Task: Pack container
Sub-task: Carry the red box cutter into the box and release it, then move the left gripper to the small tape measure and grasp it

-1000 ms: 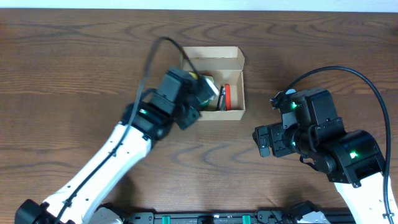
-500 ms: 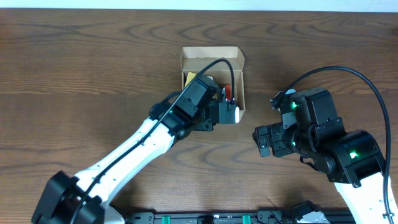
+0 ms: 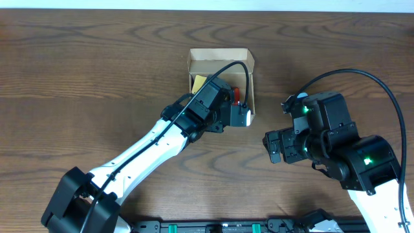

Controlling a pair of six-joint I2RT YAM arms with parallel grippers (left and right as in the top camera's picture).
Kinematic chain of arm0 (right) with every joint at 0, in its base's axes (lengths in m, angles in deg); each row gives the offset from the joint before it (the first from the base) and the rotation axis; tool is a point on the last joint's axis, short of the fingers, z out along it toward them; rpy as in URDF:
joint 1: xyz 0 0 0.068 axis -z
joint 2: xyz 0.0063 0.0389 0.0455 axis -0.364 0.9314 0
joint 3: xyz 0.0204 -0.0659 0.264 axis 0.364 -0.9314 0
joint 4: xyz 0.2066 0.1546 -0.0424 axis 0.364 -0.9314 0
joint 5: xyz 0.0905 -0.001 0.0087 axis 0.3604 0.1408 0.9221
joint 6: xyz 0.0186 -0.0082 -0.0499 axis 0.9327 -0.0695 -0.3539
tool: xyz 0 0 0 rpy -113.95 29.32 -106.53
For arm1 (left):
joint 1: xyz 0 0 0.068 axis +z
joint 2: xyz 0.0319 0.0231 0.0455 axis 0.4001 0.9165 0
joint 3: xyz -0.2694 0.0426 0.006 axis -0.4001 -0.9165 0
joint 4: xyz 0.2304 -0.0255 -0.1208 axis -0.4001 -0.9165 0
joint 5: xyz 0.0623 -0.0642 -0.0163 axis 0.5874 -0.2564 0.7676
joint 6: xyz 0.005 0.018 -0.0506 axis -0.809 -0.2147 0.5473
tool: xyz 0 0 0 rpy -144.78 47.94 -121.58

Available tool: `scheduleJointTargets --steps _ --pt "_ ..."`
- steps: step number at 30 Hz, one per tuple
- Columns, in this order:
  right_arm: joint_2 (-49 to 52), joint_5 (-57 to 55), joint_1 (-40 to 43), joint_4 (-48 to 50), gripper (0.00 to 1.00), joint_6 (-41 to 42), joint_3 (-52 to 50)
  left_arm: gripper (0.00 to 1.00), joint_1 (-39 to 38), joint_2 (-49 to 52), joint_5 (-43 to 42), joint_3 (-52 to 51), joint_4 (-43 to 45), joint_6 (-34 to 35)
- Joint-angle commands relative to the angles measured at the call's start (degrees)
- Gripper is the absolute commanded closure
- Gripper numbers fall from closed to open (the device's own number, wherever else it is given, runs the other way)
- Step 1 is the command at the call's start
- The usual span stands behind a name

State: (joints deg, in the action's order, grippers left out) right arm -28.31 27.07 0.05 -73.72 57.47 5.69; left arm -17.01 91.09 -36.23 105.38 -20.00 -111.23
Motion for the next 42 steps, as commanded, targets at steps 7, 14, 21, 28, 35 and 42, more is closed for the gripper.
scheduleJointTargets --steps 7,14,21,28,35,42 --pt "-0.04 0.20 -0.37 -0.04 0.01 -0.59 0.11 0.60 0.07 0.83 0.87 0.57 1.95 3.54" --pt "-0.04 0.20 -0.37 -0.04 0.01 -0.59 0.11 0.43 0.07 0.42 1.97 0.59 4.39 11.30" --pt "-0.04 0.20 -0.37 -0.04 0.01 -0.59 0.11 0.43 0.09 -4.39 10.86 0.70 3.93 23.04" --pt "-0.04 0.20 -0.37 -0.04 0.01 -0.59 0.11 0.38 1.81 -13.16 17.33 0.70 -10.73 41.05" --pt "-0.04 0.20 -0.37 -0.04 0.01 -0.59 0.11 0.41 7.34 -18.86 17.00 0.68 -29.29 49.16" --pt "-0.04 0.20 -0.39 -0.04 0.01 -0.59 0.11 0.37 13.97 -19.96 8.70 0.66 -39.60 49.09"
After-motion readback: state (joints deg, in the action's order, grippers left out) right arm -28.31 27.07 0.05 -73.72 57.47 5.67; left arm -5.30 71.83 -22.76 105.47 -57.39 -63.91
